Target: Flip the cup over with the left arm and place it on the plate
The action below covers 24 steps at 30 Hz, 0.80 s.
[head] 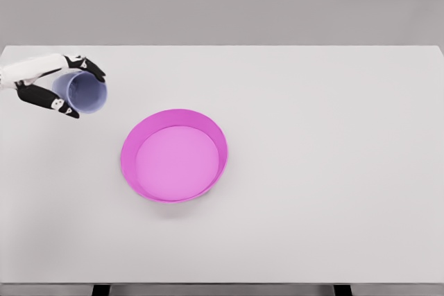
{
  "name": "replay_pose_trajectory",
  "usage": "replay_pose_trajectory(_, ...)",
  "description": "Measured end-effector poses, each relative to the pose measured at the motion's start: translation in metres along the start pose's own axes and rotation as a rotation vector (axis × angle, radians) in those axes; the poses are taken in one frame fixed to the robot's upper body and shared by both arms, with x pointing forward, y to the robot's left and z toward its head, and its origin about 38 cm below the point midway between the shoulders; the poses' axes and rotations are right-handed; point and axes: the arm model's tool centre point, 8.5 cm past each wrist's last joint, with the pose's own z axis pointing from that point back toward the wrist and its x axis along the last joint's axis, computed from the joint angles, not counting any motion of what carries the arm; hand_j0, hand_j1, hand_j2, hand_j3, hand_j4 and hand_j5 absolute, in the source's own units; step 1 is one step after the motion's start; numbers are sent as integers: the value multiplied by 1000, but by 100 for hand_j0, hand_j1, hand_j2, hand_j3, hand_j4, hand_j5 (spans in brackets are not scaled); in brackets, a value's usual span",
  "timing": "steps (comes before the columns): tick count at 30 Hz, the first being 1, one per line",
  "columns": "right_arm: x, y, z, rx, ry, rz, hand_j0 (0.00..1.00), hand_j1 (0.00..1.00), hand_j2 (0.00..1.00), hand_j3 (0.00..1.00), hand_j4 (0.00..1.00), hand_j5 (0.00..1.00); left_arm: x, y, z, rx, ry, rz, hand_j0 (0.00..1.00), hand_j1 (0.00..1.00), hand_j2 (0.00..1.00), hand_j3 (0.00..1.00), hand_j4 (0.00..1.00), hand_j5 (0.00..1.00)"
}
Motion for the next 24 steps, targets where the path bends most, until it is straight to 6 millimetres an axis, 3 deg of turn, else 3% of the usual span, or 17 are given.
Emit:
replay_pose_trajectory(10, 0, 0, 0, 0, 0, 0, 100, 100, 100, 100, 100, 100, 58, 2, 5, 46, -214, 248, 64, 64, 64, 64, 64, 64)
replay_pose_trajectory(18, 0, 0, 0, 0, 0, 0, 100, 100, 100, 100, 100, 100, 76, -13, -6, 14, -245, 548, 65, 65, 65, 65, 65, 65)
replay_pose_trajectory(24, 0, 0, 0, 0, 0, 0, 100, 100, 100, 100, 100, 100, 99, -15, -14, -11, -325, 660, 66, 66, 66, 66, 66, 66)
